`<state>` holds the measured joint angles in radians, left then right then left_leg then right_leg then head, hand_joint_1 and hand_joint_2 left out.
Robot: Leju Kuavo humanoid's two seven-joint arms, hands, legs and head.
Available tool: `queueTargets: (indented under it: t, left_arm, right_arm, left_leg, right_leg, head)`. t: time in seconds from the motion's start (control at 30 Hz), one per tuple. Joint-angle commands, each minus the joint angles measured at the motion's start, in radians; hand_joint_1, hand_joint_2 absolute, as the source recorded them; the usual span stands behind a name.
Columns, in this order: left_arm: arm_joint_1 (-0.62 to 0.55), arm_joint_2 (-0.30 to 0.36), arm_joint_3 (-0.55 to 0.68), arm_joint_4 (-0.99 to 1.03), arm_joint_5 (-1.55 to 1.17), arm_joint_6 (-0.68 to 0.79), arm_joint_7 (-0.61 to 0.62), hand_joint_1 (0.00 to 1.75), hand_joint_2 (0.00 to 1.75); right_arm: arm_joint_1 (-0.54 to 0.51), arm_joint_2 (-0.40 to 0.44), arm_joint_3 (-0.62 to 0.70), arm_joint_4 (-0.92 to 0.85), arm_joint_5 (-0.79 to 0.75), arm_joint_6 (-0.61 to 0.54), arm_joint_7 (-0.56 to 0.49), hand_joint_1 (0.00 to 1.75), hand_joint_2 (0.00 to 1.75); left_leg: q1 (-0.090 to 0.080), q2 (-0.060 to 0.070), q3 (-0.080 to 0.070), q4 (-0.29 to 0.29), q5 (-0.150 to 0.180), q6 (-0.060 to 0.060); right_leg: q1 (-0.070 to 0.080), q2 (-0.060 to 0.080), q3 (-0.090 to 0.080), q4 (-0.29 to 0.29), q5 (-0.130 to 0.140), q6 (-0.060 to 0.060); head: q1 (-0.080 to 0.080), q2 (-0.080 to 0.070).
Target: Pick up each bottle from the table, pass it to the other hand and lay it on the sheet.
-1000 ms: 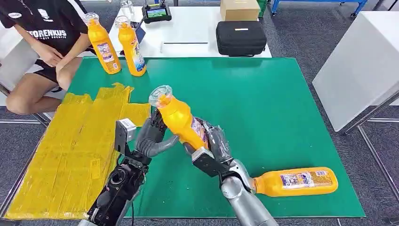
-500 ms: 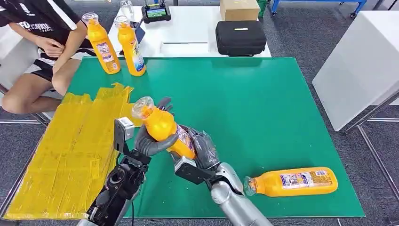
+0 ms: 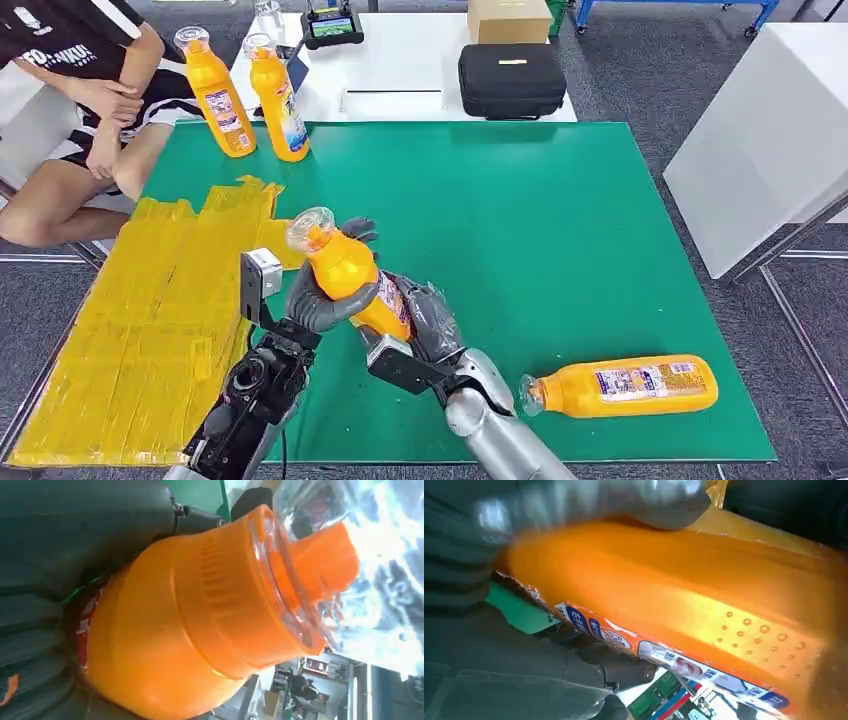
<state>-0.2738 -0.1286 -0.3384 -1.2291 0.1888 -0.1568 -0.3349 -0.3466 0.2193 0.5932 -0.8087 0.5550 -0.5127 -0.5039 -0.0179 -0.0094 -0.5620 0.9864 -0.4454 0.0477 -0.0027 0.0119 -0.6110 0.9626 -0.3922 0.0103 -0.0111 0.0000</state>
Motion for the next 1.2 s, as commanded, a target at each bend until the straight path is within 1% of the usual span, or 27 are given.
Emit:
queueTargets:
  t: [0.03,0.07,0.13,0.17,0.2,0.27,0.3,0.33,0.37,0.43,0.47,0.5,0.6,0.67,0.7,0.83,0.87,0.9,0.93,0.97,1.0,1.03,1.07,1.1,1.13,1.17,1.2]
  left_arm:
    - [-0.062,0.012,-0.038,0.075,0.008,0.0,-0.001,1.75,1.75]
    - [-0.062,0.012,-0.039,0.078,0.009,0.0,-0.001,1.75,1.75]
    - [-0.061,0.014,-0.041,0.086,0.008,-0.002,-0.008,1.75,1.75]
    - [-0.062,0.014,-0.042,0.086,0.008,-0.003,-0.009,1.75,1.75]
    - [-0.064,0.013,-0.042,0.086,0.007,-0.003,-0.01,1.75,1.75]
    - [-0.066,0.016,-0.045,0.073,0.0,-0.003,-0.016,1.75,1.75]
    - [-0.063,0.017,-0.045,0.057,-0.013,0.006,-0.024,1.75,1.75]
    - [-0.062,0.018,-0.045,0.045,-0.027,0.018,-0.027,1.75,1.75]
    - [-0.052,0.02,-0.039,0.022,-0.055,0.055,-0.035,1.75,1.75]
    - [-0.049,0.026,-0.037,0.011,-0.071,0.074,-0.035,1.75,1.75]
    - [-0.045,0.031,-0.037,-0.007,-0.199,0.206,-0.054,1.75,1.75]
    - [-0.042,0.03,-0.032,-0.017,-0.236,0.24,-0.055,1.75,1.75]
    - [-0.041,0.031,-0.028,-0.021,-0.237,0.24,-0.055,1.75,1.75]
    - [-0.041,0.031,-0.028,-0.021,-0.237,0.24,-0.055,1.75,1.75]
    - [-0.041,0.031,-0.028,-0.021,-0.237,0.24,-0.055,1.75,1.75]
    - [-0.041,0.031,-0.028,-0.021,-0.237,0.24,-0.055,1.75,1.75]
    - [-0.048,0.036,-0.033,-0.012,-0.355,0.353,-0.045,1.75,1.75]
    - [-0.053,0.03,-0.027,-0.009,-0.493,0.478,-0.023,1.75,1.75]
    - [-0.056,0.025,-0.009,-0.008,-0.531,0.499,0.002,1.75,1.75]
    - [-0.058,0.023,0.012,-0.006,-0.532,0.495,0.013,1.75,1.75]
    - [-0.065,0.026,0.036,0.009,-0.609,0.543,0.029,1.75,1.75]
    - [-0.07,0.033,0.042,0.019,-0.738,0.625,0.056,1.75,1.75]
    - [-0.078,0.044,0.054,0.034,-0.981,0.735,0.131,1.75,1.75]
    - [-0.08,0.048,0.066,0.038,-1.113,0.776,0.175,1.75,1.75]
    - [-0.084,0.06,0.088,0.051,-1.384,0.83,0.281,1.75,1.75]
    - [-0.083,0.068,0.117,0.066,-1.602,0.815,0.373,1.75,1.75]
    - [-0.086,0.067,0.127,0.081,-1.67,0.788,0.401,1.75,1.75]
  right_arm:
    - [-0.007,-0.033,0.02,0.025,0.001,-0.007,0.004,1.75,1.75]
    - [-0.003,-0.036,0.012,0.012,-0.004,-0.011,0.001,1.75,1.75]
    - [0.01,-0.049,-0.012,-0.034,-0.007,-0.023,-0.005,1.75,1.75]
    - [0.016,-0.057,-0.024,-0.065,-0.009,-0.029,-0.003,1.75,1.75]
    - [0.016,-0.062,-0.032,-0.085,-0.01,-0.031,0.0,1.75,1.75]
    - [0.048,-0.075,-0.068,-0.203,-0.04,-0.024,-0.001,1.75,1.75]
    - [0.068,-0.089,-0.08,-0.286,-0.042,-0.037,-0.01,0.58,1.75]
    - [0.084,-0.096,-0.089,-0.343,-0.04,-0.046,-0.001,0.0,1.75]
    - [0.115,-0.114,-0.1,-0.449,-0.045,-0.056,0.002,0.0,1.75]
    - [0.13,-0.126,-0.102,-0.505,-0.041,-0.049,0.02,0.0,1.75]
    - [0.156,-0.13,-0.124,-0.573,-0.03,-0.08,0.018,0.0,1.75]
    - [0.173,-0.138,-0.134,-0.62,-0.027,-0.081,0.022,0.0,1.75]
    - [0.178,-0.143,-0.135,-0.637,-0.023,-0.076,0.032,0.0,1.75]
    - [0.178,-0.143,-0.135,-0.637,-0.023,-0.076,0.032,0.0,1.75]
    - [0.178,-0.143,-0.135,-0.637,-0.023,-0.076,0.032,0.0,1.75]
    - [0.178,-0.143,-0.135,-0.637,-0.023,-0.076,0.032,0.0,1.75]
    - [0.181,-0.135,-0.143,-0.636,-0.02,-0.094,0.021,0.0,1.75]
    - [0.195,-0.135,-0.162,-0.683,-0.017,-0.105,0.025,0.0,1.75]
    - [0.206,-0.139,-0.175,-0.724,-0.009,-0.108,0.034,0.0,1.75]
    - [0.215,-0.144,-0.185,-0.76,-0.004,-0.099,0.05,0.0,1.75]
    - [0.228,-0.147,-0.204,-0.806,0.003,-0.091,0.062,0.0,1.75]
    - [0.243,-0.15,-0.22,-0.838,0.024,-0.092,0.07,0.0,1.75]
    - [0.262,-0.15,-0.242,-0.878,0.049,-0.086,0.085,0.0,1.75]
    - [0.27,-0.15,-0.252,-0.894,0.054,-0.08,0.093,0.0,1.75]
    - [0.279,-0.152,-0.266,-0.915,0.061,-0.076,0.101,0.0,1.75]
    - [0.286,-0.155,-0.275,-0.921,0.065,-0.077,0.105,0.0,1.75]
    - [0.29,-0.157,-0.283,-0.92,0.066,-0.082,0.106,0.0,1.75]
  left_leg:
    - [0.001,-0.002,0.003,0.0,-0.001,-0.003]
    - [0.002,-0.002,0.005,0.0,-0.002,-0.004]
    - [0.001,-0.002,0.002,-0.001,0.0,-0.002]
    - [0.001,-0.003,0.004,0.0,-0.001,-0.003]
    - [0.001,-0.003,0.003,0.0,-0.001,-0.003]
    - [0.001,-0.003,0.003,0.0,-0.001,-0.003]
    - [0.001,-0.003,0.002,0.0,-0.001,-0.003]
    - [0.001,-0.003,0.004,0.001,-0.002,-0.004]
    - [0.001,-0.003,0.002,0.001,-0.002,-0.003]
    - [0.002,-0.002,0.006,0.002,-0.005,-0.005]
    - [0.001,-0.002,0.004,0.001,-0.003,-0.004]
    - [0.001,-0.001,0.002,0.001,-0.002,-0.003]
    - [0.001,-0.002,0.001,0.0,-0.001,-0.002]
    - [0.002,-0.002,0.006,0.001,-0.004,-0.005]
    - [0.001,-0.001,0.003,0.0,-0.002,-0.003]
    - [0.001,0.0,0.005,0.0,-0.003,-0.004]
    - [0.001,-0.001,0.003,0.0,-0.002,-0.003]
    - [0.001,-0.001,0.005,0.0,-0.003,-0.004]
    - [0.002,0.0,0.006,0.0,-0.004,-0.005]
    - [0.001,-0.001,0.004,0.0,-0.002,-0.004]
    - [0.001,-0.002,0.002,0.0,-0.002,-0.003]
    - [0.001,-0.002,0.003,0.001,-0.003,-0.004]
    - [0.001,-0.001,0.004,0.001,-0.003,-0.004]
    - [0.001,-0.002,0.003,0.001,-0.002,-0.004]
    - [0.0,-0.002,0.002,0.0,-0.001,-0.002]
    - [0.001,-0.001,0.003,0.0,-0.002,-0.003]
    - [0.001,0.0,0.002,0.0,-0.001,-0.003]
  right_leg:
    - [0.001,-0.003,0.004,-0.001,-0.001,0.0]
    - [0.001,-0.004,0.007,-0.001,-0.003,0.0]
    - [0.001,-0.003,0.003,-0.001,-0.001,0.0]
    - [0.001,-0.004,0.005,-0.001,-0.002,0.0]
    - [0.001,-0.004,0.004,-0.001,-0.002,0.0]
    - [0.001,-0.005,0.005,-0.001,-0.002,0.0]
    - [0.001,-0.004,0.003,0.0,-0.002,0.0]
    - [0.001,-0.005,0.005,0.0,-0.003,0.0]
    - [0.001,-0.004,0.003,0.0,-0.002,0.0]
    - [0.002,-0.005,0.007,0.001,-0.005,0.001]
    - [0.001,-0.004,0.005,0.001,-0.004,0.001]
    - [0.001,-0.002,0.003,0.001,-0.002,0.0]
    - [0.0,-0.003,0.002,0.0,-0.002,0.0]
    - [0.001,-0.004,0.007,0.0,-0.004,0.0]
    - [0.001,-0.002,0.004,-0.001,-0.002,0.0]
    - [0.001,-0.002,0.006,-0.001,-0.003,0.0]
    - [0.001,-0.002,0.004,-0.001,-0.002,0.0]
    - [0.001,-0.002,0.006,-0.001,-0.003,0.0]
    - [0.002,-0.002,0.007,-0.001,-0.003,0.0]
    - [0.001,-0.003,0.005,0.0,-0.003,0.0]
    - [0.0,-0.003,0.003,0.0,-0.002,0.0]
    - [0.001,-0.003,0.004,0.001,-0.003,0.0]
    - [0.001,-0.003,0.005,0.001,-0.004,0.0]
    - [0.001,-0.004,0.004,0.0,-0.003,0.0]
    - [0.0,-0.003,0.002,0.0,-0.002,0.0]
    - [0.001,-0.003,0.004,0.0,-0.002,0.0]
    - [0.0,-0.001,0.003,-0.001,-0.001,0.0]
  head:
    - [0.0,0.0]
    - [0.0,0.0]
    - [0.0,0.0]
    - [0.0,0.0]
    - [0.0,0.0]
    - [0.0,0.0]
    - [0.0,0.0]
    - [0.0,0.0]
    - [0.0,0.0]
    - [0.0,0.0]
    - [0.0,0.0]
    - [0.001,0.0]
    - [0.0,0.0]
    - [0.0,0.0]
    - [0.0,0.0]
    - [0.0,0.0]
    - [0.0,0.0]
    - [0.0,0.0]
    - [0.0,0.0]
    - [0.0,0.0]
    - [0.0,0.0]
    - [0.0,0.0]
    - [0.0,0.0]
    - [0.0,0.0]
    - [0.0,0.0]
    - [0.0,0.0]
    - [0.0,0.0]
